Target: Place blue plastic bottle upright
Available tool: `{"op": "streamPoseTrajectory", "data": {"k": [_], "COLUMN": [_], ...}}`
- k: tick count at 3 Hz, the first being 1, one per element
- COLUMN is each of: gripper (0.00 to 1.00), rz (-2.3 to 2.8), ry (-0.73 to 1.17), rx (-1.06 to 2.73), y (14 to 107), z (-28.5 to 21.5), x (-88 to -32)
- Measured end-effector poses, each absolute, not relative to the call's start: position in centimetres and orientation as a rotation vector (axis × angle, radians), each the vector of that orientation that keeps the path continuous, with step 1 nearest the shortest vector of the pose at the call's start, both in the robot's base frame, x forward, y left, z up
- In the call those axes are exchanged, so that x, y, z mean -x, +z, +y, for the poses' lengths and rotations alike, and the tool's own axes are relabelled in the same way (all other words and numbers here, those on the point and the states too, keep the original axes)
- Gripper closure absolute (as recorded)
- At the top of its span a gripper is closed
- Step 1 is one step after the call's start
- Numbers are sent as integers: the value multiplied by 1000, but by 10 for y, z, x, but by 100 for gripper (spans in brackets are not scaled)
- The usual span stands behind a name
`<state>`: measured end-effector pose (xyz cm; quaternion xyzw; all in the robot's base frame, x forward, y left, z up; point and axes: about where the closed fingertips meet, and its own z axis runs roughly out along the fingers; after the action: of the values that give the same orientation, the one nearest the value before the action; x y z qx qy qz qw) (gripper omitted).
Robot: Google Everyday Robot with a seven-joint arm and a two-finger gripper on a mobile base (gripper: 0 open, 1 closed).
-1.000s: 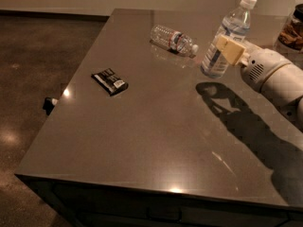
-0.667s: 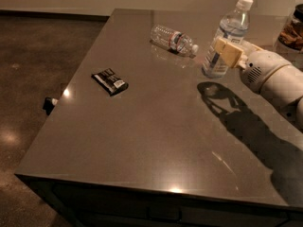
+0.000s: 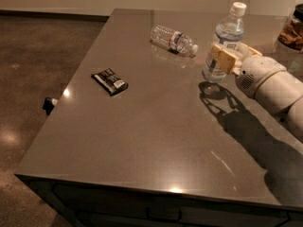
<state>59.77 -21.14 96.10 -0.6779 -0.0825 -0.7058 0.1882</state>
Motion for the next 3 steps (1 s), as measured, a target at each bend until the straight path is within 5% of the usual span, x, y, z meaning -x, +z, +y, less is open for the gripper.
{"op": "streamPoseTrajectory", "data": {"k": [3], "gripper": [100], "rz": [-370], "ry": [-1930], "rx": [1980], "y": [941], "z": [-199], "x": [-599]}}
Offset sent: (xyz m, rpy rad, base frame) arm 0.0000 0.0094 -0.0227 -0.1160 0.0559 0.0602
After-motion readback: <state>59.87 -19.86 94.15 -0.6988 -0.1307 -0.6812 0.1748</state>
